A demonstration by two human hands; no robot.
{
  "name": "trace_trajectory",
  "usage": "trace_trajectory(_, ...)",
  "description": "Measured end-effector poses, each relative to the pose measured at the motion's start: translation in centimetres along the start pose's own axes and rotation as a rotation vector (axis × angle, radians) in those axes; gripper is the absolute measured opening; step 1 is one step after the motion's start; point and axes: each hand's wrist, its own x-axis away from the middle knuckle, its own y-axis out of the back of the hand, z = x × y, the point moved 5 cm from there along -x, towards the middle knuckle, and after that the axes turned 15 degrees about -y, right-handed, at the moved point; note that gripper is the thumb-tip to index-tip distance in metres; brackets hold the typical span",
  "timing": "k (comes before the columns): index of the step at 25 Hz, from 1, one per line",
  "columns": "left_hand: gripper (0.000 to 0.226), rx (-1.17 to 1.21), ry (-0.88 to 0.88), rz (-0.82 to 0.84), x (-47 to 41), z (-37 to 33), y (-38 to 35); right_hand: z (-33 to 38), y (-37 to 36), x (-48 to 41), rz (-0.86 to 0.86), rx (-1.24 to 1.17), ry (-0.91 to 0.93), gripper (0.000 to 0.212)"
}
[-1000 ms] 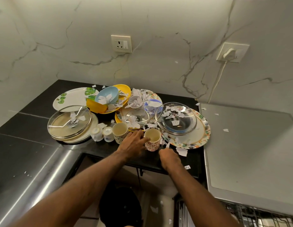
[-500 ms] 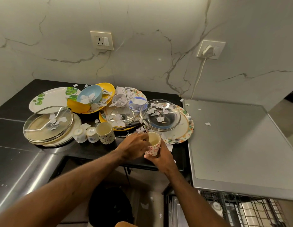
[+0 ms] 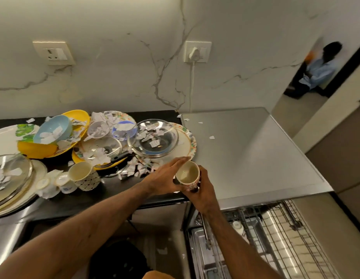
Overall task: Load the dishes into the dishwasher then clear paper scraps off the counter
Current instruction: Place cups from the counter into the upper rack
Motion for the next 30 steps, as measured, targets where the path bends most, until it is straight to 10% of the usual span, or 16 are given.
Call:
trace_trajectory(6, 0.101, -0.018, -0.271, -0.01, -6.6, -5.4, -5.0, -3.7, 8.2, 2.7, -0.175, 0.073, -0.058, 0.09)
trace_trajectory(15, 0.065, 0.45, -0.123, 0.32, -15.2, -11.4, -14.8, -11.3, 18.8, 10.0, -0.348, 0.095, -0.305, 0.091)
trace_trajectory(22, 0.097, -0.25, -0.061, 0.672, -17.3, -8.2, -19.5, -18.0, 20.9, 15.1, -0.374, 0.277, -0.493, 0.1)
trace_trajectory(30, 0.106, -0.275, 0.256, 0.728, -15.5, -3.6, -18.0, -23.8, 17.0, 12.5, -0.077, 0.54, -0.72, 0.102)
